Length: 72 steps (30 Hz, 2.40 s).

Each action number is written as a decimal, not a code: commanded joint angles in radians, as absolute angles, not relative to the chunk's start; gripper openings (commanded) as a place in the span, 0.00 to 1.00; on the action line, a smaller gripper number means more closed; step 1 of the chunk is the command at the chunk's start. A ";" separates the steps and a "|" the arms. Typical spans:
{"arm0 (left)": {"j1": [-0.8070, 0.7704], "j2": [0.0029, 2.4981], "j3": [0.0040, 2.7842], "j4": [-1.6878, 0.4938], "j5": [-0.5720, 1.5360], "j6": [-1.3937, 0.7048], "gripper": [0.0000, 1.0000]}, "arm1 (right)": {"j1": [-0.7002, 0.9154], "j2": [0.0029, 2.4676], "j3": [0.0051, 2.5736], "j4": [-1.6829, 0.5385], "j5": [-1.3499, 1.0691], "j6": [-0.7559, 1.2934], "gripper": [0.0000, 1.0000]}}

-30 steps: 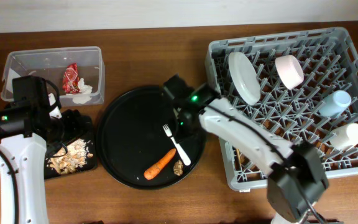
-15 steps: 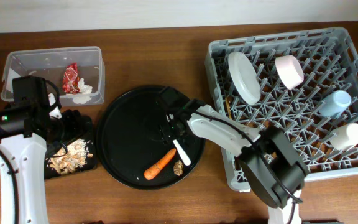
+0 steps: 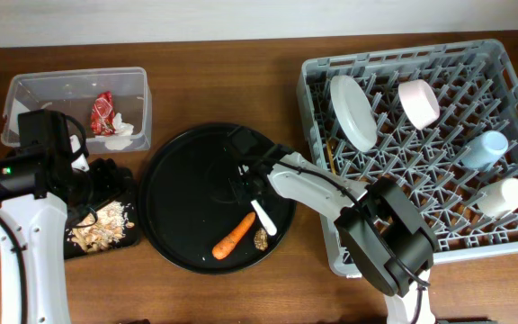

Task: Sort waste into correct bins and load items into the dishwasher rack
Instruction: 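Grasp the white plastic fork with the right gripper, then place the fork into the rack and release, then grasp the orange carrot with the left gripper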

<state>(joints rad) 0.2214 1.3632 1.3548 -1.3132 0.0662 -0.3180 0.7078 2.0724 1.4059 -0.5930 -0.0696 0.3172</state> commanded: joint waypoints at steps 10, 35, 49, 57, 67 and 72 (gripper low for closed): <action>0.226 1.359 1.360 -1.314 0.055 -0.313 0.71 | 0.711 2.082 1.425 -0.653 -0.067 0.323 0.10; 0.226 1.359 1.360 -1.314 0.055 -0.313 0.71 | 0.400 1.815 1.660 -1.285 0.108 0.249 0.04; 0.226 1.359 1.360 -1.315 0.056 -0.313 0.71 | 0.326 1.815 1.495 -1.165 0.061 0.127 0.32; 0.223 1.359 1.360 -1.319 0.062 -0.303 0.72 | 0.326 1.765 1.545 -1.194 0.059 0.149 0.38; -0.049 1.367 1.360 -1.268 0.135 -0.207 0.80 | 0.044 1.501 1.552 -1.272 -0.123 0.200 0.77; -0.283 1.443 1.360 -1.254 0.134 -0.180 0.80 | -0.153 1.508 1.552 -1.367 -0.142 0.109 0.77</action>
